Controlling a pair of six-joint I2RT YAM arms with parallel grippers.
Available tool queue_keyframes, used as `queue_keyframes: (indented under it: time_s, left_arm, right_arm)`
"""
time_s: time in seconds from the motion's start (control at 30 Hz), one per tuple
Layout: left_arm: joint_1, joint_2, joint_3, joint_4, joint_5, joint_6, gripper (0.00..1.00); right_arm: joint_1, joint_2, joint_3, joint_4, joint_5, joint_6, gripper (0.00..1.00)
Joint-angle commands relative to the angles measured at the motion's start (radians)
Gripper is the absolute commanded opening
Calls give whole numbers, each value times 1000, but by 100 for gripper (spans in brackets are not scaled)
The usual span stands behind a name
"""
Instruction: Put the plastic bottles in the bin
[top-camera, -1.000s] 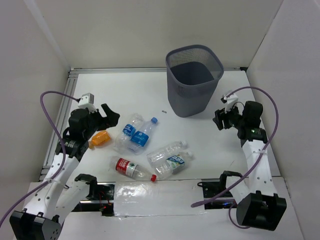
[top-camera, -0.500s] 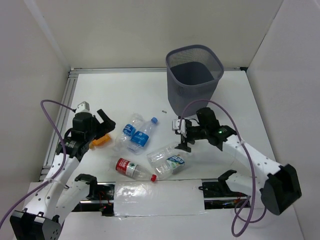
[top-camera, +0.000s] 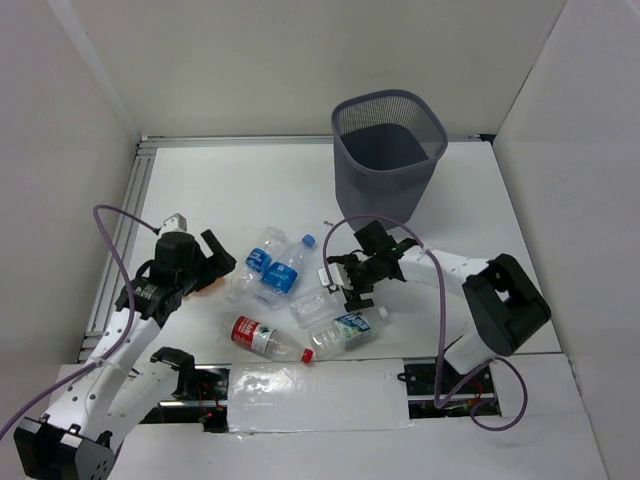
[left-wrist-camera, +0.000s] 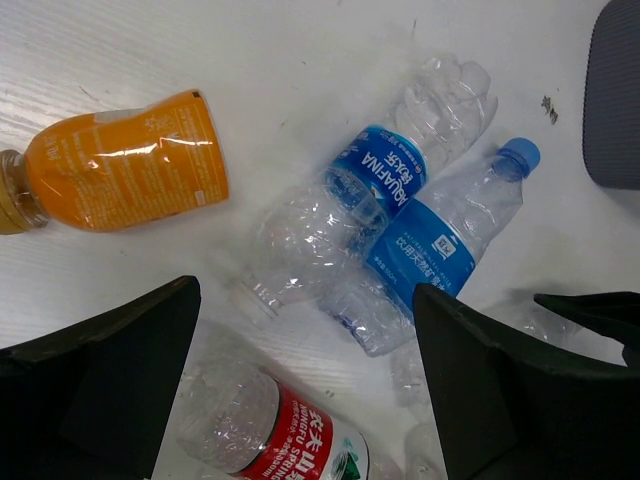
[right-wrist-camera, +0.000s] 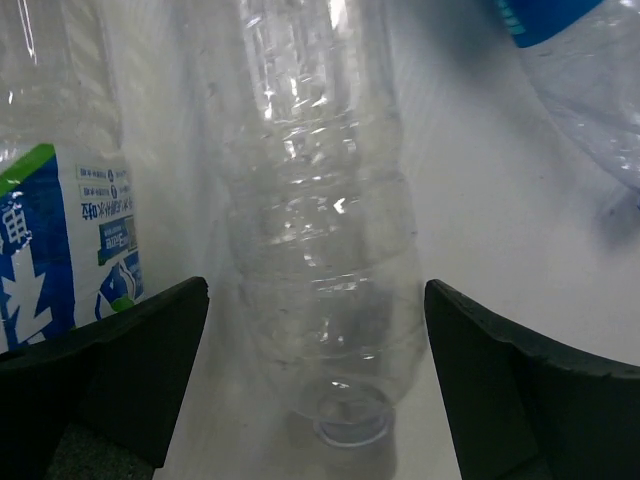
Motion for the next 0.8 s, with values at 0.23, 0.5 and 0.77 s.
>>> queue_keyframes:
  time_s: [0.23, 0.5, 0.77]
  left_arm:
    - [-72, 226, 113, 149, 79, 241, 100]
    - [-72, 391, 217, 234, 56, 439, 100]
    - [-72, 454, 238, 292, 175, 571, 100]
  right_arm:
    - [-18, 111, 157, -256, -105, -354, 50]
    - [-74, -76, 525, -447, -354, -184, 40]
    - [-105, -144, 825, 102, -123, 646, 38]
